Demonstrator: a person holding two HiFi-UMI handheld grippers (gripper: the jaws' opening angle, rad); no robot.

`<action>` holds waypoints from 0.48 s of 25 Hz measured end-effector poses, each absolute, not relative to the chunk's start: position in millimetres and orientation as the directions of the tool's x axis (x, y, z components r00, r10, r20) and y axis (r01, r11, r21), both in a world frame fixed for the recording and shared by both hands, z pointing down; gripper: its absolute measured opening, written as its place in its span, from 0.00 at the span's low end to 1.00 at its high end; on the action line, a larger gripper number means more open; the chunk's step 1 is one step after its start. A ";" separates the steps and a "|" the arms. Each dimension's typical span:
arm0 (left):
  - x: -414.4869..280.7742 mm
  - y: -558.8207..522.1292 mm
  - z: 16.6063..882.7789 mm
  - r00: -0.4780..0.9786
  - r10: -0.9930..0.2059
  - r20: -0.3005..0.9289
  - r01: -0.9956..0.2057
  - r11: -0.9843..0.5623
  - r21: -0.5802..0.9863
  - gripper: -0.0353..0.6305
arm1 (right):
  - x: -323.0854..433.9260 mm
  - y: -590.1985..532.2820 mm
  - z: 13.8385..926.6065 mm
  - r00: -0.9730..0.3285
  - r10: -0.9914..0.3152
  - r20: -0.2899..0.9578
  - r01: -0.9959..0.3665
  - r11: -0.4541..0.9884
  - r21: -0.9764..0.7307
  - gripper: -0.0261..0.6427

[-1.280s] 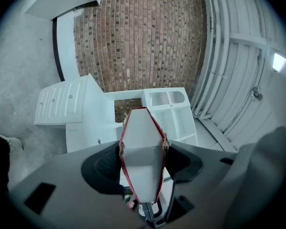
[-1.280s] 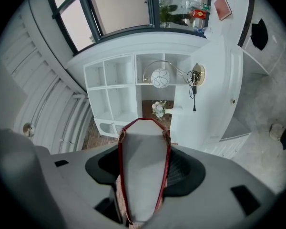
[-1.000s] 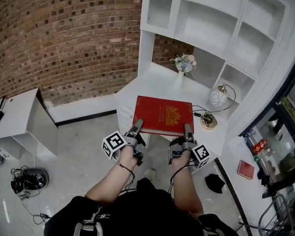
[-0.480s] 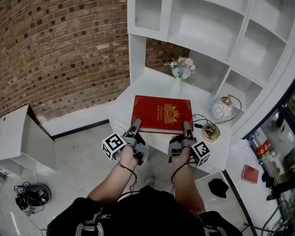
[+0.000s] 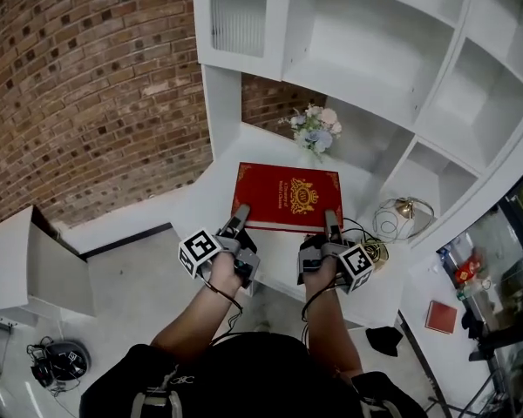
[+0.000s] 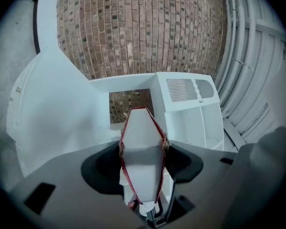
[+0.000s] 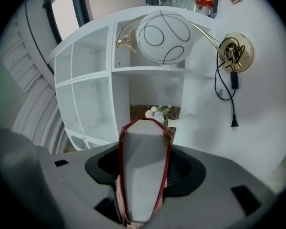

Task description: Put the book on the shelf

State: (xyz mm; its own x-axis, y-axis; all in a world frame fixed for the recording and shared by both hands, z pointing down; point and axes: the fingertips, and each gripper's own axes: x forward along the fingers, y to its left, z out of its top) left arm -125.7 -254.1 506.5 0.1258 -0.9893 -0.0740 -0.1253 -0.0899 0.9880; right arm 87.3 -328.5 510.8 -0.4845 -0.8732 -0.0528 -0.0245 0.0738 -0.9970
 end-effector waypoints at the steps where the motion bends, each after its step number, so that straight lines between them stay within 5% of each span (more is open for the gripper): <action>1: -126.0 -263.5 506.9 0.128 -0.989 -0.075 -0.125 -0.091 0.988 0.44 | 87.2 -337.1 511.5 -0.484 -0.874 -0.052 -0.026 0.074 -0.997 0.43; 12: -120.5 -335.4 510.6 0.231 -0.968 -0.101 -0.084 -0.123 0.989 0.44 | 98.3 -384.8 506.0 -0.396 -0.916 -0.059 -0.092 0.103 -0.990 0.43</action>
